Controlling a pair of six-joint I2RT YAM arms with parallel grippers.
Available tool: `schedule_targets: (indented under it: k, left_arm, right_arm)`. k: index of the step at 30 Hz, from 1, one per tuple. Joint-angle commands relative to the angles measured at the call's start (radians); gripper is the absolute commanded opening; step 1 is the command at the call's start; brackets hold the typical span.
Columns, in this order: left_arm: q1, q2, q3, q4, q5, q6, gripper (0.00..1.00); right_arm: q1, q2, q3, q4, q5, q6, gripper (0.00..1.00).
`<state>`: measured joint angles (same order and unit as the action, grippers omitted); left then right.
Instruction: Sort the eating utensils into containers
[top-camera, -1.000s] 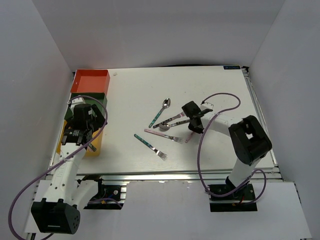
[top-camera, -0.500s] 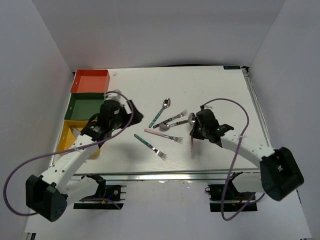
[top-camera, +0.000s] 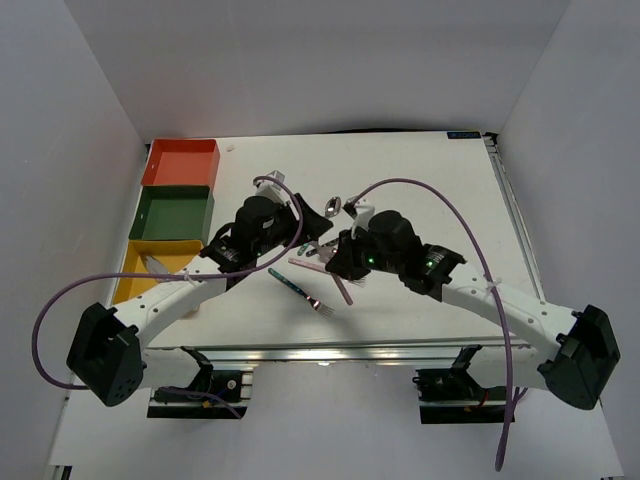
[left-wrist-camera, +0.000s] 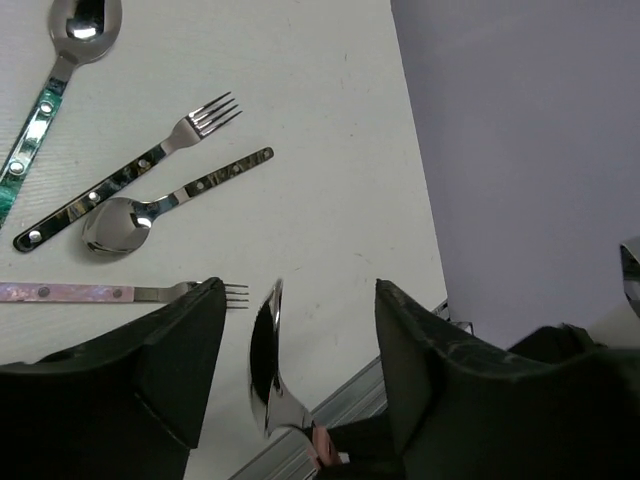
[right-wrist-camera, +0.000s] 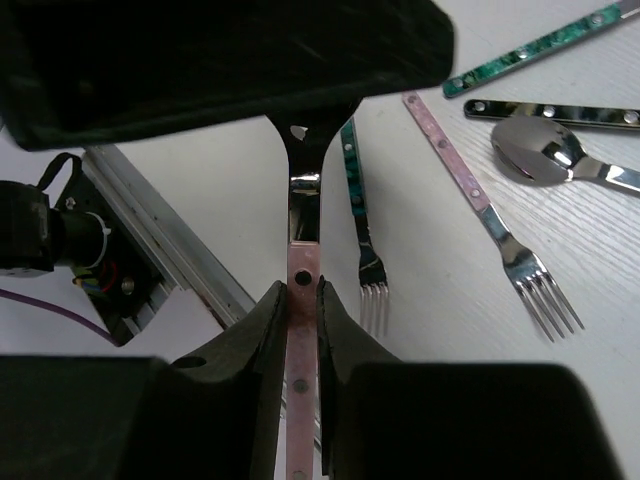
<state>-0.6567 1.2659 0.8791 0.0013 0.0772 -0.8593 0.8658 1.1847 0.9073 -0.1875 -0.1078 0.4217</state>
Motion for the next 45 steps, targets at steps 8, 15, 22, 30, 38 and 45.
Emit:
schedule_targets:
  k: [8,15,22,30,38,45]
  left_arm:
    - [-0.003,-0.023,0.03,-0.055,-0.016,0.029,0.0]
    - [0.116,-0.063,0.136,-0.3,-0.178,0.098,0.0]
    - [0.63,-0.025,0.3,-0.563,-0.116,0.302,0.0]
    - [0.917,0.257,0.556,-0.734,-0.319,0.464,0.0]
    - [0.936,0.553,0.984,-0.854,-0.517,0.511,0.0]
    - [0.937,0.693,1.13,-0.873,-0.561,0.552,0.0]
  right_arm:
    - [0.061,0.105,0.134,-0.056,0.144,0.012,0.0]
    - [0.049,0.101,0.159,-0.101,0.226,0.043,0.89]
    - [-0.054,0.015,0.117,-0.214,0.296,0.023,0.89]
    - [-0.159,-0.077,0.036,-0.233,0.264,-0.027,0.89]
    - [-0.182,-0.083,0.007,-0.221,0.224,-0.096,0.9]
    - [-0.186,-0.119,0.002,-0.201,0.163,-0.106,0.89]
